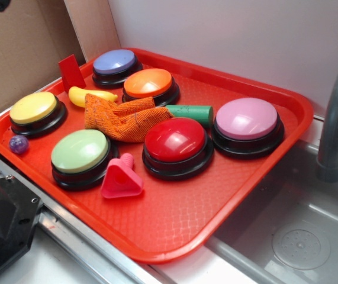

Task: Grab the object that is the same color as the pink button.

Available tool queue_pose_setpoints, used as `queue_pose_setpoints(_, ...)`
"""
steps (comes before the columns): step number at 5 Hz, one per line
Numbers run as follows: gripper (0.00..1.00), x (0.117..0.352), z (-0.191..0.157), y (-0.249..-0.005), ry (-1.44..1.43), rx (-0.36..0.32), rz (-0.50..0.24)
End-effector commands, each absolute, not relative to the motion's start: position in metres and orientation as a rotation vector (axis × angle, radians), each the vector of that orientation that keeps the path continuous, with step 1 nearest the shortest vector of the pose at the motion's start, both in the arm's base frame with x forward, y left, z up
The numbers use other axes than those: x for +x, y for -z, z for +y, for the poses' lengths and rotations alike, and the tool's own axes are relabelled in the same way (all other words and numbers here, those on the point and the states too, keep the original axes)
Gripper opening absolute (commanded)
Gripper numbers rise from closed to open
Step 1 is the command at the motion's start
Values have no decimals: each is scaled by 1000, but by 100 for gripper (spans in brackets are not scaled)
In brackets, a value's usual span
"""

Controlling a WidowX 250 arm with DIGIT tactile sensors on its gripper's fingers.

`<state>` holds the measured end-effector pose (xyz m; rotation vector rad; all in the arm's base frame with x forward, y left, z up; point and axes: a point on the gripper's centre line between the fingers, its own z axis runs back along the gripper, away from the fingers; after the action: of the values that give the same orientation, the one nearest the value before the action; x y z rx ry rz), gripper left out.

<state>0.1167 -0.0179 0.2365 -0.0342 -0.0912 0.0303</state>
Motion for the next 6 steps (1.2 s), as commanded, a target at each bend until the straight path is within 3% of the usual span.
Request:
queue_pose_setpoints(1,100,117,-18,-236,-30,-34,-91)
queue_pose_setpoints(2,100,130,-32,-215,220,-43,-162)
queue_pose_setpoints(3,100,142,-40,-194,406,-18,-155)
queue_pose_setpoints(4,100,154,-49,-167,545,-47,-190)
queue_pose_setpoints(5,100,162,-66,-133,682,15,-177)
queue_pose_setpoints(6,100,165,-76,-113,706,-18,-220)
